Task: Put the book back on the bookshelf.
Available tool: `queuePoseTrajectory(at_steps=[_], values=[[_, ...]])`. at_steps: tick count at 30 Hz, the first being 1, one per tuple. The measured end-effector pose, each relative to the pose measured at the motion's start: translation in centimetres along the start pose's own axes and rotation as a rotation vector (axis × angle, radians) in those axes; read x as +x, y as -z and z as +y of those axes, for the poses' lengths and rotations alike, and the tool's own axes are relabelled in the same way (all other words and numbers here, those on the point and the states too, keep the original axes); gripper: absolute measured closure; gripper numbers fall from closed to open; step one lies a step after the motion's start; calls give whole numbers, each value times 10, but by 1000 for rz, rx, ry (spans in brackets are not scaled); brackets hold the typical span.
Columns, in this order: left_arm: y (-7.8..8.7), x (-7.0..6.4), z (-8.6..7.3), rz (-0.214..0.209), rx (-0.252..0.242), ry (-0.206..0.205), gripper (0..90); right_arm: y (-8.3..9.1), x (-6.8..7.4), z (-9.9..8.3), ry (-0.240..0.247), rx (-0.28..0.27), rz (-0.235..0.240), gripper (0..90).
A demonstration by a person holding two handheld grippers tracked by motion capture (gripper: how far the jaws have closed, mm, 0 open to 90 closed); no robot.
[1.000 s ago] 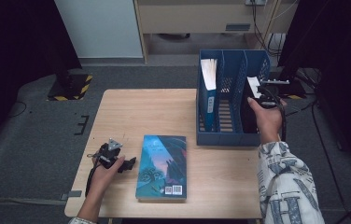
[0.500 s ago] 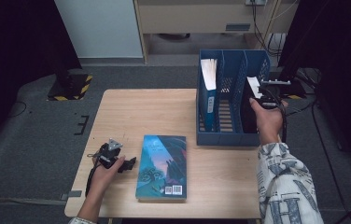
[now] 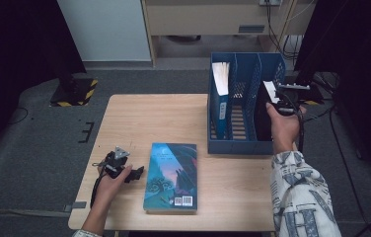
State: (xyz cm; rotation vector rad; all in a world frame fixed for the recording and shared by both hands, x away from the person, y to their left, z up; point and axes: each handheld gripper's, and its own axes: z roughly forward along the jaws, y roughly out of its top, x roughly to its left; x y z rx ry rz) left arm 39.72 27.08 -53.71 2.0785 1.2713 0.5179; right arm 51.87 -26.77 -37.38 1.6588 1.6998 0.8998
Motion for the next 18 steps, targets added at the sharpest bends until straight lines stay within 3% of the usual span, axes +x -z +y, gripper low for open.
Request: queuePoseTrajectory(at_steps=[6, 18], values=[[0, 0, 0, 0, 0, -1, 0, -4, 4, 10, 5, -14, 1, 531], [0, 0, 0, -3, 0, -2, 0, -33, 4, 25, 21, -23, -32, 531]])
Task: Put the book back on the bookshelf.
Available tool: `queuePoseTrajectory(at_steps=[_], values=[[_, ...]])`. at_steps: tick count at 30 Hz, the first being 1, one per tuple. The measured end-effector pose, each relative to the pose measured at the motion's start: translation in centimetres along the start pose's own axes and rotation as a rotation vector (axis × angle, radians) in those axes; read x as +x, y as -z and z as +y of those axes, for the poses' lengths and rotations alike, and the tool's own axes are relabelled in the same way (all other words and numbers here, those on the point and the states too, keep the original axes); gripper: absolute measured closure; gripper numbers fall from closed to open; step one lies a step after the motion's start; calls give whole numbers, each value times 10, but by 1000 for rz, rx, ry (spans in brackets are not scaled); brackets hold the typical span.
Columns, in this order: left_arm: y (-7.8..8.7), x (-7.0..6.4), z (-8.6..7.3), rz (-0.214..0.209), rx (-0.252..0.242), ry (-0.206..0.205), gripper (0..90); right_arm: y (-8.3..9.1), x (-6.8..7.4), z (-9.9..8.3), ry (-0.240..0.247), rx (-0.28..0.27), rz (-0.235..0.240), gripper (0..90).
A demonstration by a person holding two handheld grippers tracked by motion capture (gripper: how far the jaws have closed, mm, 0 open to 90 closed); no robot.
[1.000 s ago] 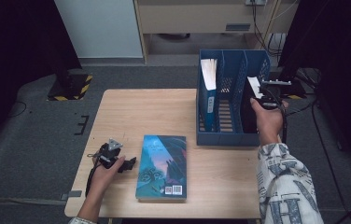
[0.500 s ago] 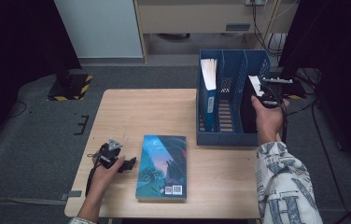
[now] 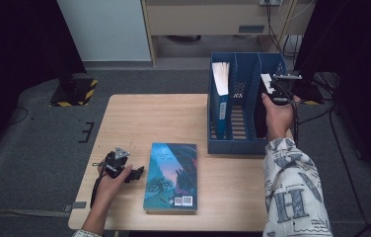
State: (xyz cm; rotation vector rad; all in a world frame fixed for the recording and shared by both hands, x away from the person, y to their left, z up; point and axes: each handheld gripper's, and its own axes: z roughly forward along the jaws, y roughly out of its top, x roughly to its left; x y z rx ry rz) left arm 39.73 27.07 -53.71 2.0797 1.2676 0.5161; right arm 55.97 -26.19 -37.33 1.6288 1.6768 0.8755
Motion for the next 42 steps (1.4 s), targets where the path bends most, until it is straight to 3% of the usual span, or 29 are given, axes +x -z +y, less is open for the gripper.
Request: queuePoseTrajectory(at_steps=[10, 24, 32, 42], values=[[0, 0, 0, -1, 0, -1, 0, -7, 0, 4, 39, -3, -33, 531], [0, 0, 0, -1, 0, -1, 0, -6, -3, -4, 11, -34, -30, 521], [0, -1, 0, -1, -1, -2, 0, -5, 2, -6, 51, -37, -29, 508], [0, -1, 0, -2, -1, -2, 0, -6, 7, -10, 59, -51, 8, 462]])
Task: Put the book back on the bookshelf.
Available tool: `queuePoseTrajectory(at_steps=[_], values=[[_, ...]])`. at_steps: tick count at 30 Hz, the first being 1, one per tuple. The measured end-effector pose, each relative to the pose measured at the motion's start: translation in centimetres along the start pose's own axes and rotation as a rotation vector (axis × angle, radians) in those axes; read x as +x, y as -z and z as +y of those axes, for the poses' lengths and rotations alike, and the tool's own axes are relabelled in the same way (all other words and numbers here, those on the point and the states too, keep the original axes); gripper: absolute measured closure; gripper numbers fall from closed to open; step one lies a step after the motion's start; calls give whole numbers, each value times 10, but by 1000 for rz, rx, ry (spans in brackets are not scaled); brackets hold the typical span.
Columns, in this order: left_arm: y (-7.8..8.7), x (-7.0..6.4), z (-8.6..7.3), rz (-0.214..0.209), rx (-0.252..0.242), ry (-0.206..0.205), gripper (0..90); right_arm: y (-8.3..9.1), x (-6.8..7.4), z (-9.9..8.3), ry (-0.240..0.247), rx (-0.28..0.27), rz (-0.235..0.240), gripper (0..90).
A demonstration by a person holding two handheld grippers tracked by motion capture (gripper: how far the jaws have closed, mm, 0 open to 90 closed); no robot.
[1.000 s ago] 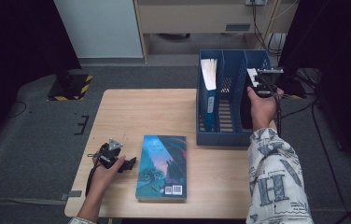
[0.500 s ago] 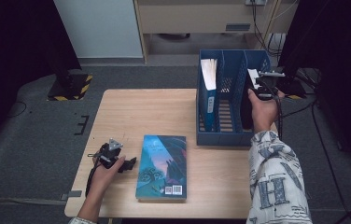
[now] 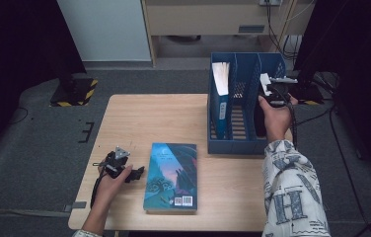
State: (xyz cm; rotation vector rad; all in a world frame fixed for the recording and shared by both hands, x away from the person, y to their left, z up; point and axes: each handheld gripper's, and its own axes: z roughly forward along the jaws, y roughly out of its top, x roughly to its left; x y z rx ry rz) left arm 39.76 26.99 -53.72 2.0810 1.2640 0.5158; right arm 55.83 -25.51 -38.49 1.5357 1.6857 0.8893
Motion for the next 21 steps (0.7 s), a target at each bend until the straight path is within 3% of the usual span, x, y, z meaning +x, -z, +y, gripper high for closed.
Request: queuePoseTrajectory(at_steps=[16, 21], values=[[0, 0, 0, 0, -1, -1, 0, 13, 3, -2, -28, -4, 40, 368], [0, 0, 0, 0, -1, 0, 0, 18, 0, -6, -41, -10, 76, 309]])
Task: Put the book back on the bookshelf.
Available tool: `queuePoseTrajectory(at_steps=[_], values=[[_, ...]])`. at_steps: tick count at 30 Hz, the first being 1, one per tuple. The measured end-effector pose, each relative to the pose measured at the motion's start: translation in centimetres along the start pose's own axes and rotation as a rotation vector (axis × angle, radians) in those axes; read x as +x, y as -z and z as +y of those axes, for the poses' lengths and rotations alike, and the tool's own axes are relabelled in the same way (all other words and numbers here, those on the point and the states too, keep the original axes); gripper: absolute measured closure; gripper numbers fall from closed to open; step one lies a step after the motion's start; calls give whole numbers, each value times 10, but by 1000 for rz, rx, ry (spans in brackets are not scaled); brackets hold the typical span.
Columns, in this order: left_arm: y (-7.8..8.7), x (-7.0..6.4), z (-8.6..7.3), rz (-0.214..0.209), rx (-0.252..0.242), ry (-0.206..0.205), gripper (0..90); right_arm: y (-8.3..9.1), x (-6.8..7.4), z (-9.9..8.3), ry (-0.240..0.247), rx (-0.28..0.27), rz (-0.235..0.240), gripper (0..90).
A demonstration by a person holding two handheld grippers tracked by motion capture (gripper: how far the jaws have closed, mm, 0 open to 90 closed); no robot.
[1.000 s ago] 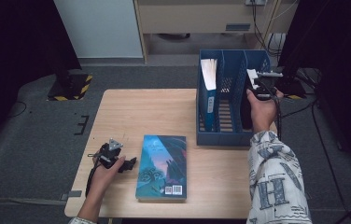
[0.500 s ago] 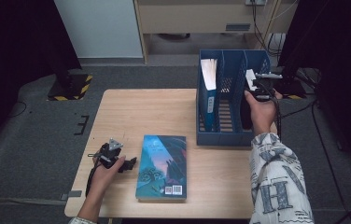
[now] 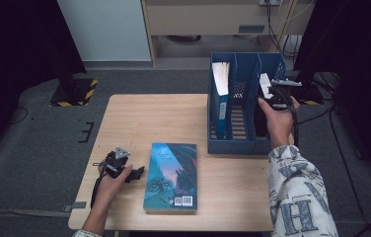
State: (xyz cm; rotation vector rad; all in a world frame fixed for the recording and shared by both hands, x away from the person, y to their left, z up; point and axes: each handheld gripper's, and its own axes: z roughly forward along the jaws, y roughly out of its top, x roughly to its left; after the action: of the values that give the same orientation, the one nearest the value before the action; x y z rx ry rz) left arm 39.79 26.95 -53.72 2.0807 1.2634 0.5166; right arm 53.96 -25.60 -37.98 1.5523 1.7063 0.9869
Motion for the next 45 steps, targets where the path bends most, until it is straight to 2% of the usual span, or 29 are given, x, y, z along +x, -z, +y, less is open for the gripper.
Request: queuePoseTrajectory(at_steps=[2, 3, 6, 7, 12, 15, 22, 25, 27, 29, 32, 36, 37, 39, 43, 45], values=[[0, 0, 0, -1, 0, -1, 0, 4, 0, 0, 3, 7, 18, 251], [0, 0, 0, -1, 1, 0, 0, 4, 0, 0, 3, 7, 18, 251], [0, 0, 0, -1, 0, -1, 0, 10, 2, 0, 21, 9, -15, 201], [0, 0, 0, -1, 1, -2, 0, 13, 2, 0, 22, -12, -18, 172], [0, 0, 0, 0, 0, 0, 0, 19, -1, -5, 19, 1, -7, 127], [0, 0, 0, 0, -1, 0, 0, 25, -4, -9, 8, -10, 1, 107], [0, 0, 0, 0, -1, 0, 0, 46, -11, -26, -11, -15, 69, 69], [0, 0, 0, 0, -1, 0, 0, 54, -12, -37, 0, -25, 92, 71], [0, 0, 0, 0, 0, 0, 0, 60, -12, -44, -29, -44, 142, 70], [0, 0, 0, 0, 0, 0, 0, 67, -10, -53, -23, -49, 167, 66], [-1, 0, 1, 1, 0, 2, 0, 70, -9, -58, -29, -54, 179, 68], [-1, 0, 1, 1, 0, 2, 0, 76, -3, -67, -12, -47, 191, 69], [-1, 0, 1, 1, -1, 3, 0, 76, 0, -71, -20, -51, 223, 68], [-1, 0, 1, 1, -1, 2, 0, 76, 2, -72, -22, -53, 228, 68], [-1, 0, 1, 1, -1, 3, 0, 77, 16, -84, 7, -55, 246, 70], [-1, 0, 1, 0, 0, 2, 0, 78, 17, -86, 3, -56, 252, 72]])
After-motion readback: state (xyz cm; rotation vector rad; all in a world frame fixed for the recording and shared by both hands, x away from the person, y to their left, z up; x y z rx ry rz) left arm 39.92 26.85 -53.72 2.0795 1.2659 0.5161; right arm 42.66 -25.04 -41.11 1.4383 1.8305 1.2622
